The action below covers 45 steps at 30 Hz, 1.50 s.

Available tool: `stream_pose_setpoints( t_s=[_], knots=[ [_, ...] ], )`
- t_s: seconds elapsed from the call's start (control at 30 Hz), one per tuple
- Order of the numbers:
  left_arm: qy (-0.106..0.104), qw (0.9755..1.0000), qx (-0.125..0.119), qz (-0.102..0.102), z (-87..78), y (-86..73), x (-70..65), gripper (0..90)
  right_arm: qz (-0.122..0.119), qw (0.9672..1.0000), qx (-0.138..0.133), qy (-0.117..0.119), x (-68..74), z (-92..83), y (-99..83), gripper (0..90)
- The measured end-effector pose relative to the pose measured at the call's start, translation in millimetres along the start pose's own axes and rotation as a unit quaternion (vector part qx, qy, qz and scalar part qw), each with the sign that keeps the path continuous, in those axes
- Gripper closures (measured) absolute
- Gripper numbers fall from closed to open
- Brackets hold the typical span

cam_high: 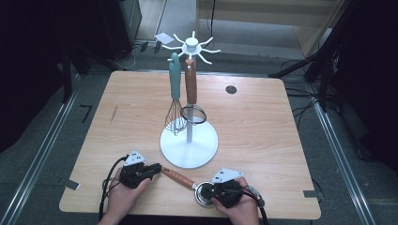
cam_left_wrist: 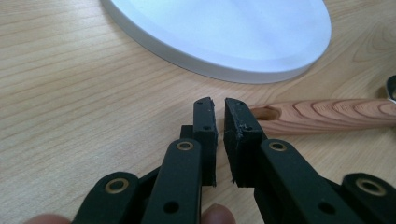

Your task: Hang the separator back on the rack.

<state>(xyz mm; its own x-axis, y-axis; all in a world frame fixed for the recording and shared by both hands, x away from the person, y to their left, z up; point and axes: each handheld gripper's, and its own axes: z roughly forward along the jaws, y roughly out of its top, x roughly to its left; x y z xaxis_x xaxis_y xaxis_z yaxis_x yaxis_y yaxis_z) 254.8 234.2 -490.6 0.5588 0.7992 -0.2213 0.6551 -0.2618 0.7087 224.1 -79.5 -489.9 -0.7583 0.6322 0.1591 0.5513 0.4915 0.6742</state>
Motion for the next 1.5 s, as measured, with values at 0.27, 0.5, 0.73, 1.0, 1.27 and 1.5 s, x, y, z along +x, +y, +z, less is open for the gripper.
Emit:
stream_pose_setpoints(
  t_s=[0.27,0.5,0.73,1.0,1.27,1.5],
  knots=[
    [-0.008,0.9999,0.004,0.006,1.7,-0.6,-5.5,83.4,0.015,0.9997,-0.004,-0.017,-14.8,-3.0,-2.9,90.0],
    [-0.017,0.9997,0.009,0.017,3.8,-0.8,-12.5,83.1,0.02,0.9993,-0.007,-0.029,-25.5,-5.7,-2.9,88.8],
    [-0.021,0.9997,0.008,0.014,3.2,-1.1,-10.2,82.9,-0.002,1.0,-0.004,-0.004,-26.8,-11.8,9.6,79.4],
    [-0.017,0.9998,0.005,0.01,0.9,-1.6,-7.9,81.0,-0.069,0.9971,0.031,0.005,-20.8,-11.8,37.3,70.7],
    [0.002,0.9998,-0.014,-0.014,-8.1,-1.9,9.8,76.5,-0.133,0.9855,0.105,0.01,-7.4,3.1,61.8,66.7],
    [0.024,0.9986,-0.031,-0.036,-18.5,-1.9,32.6,74.3,-0.152,0.9756,0.156,0.027,-0.2,15.9,72.4,68.6]
  ],
)
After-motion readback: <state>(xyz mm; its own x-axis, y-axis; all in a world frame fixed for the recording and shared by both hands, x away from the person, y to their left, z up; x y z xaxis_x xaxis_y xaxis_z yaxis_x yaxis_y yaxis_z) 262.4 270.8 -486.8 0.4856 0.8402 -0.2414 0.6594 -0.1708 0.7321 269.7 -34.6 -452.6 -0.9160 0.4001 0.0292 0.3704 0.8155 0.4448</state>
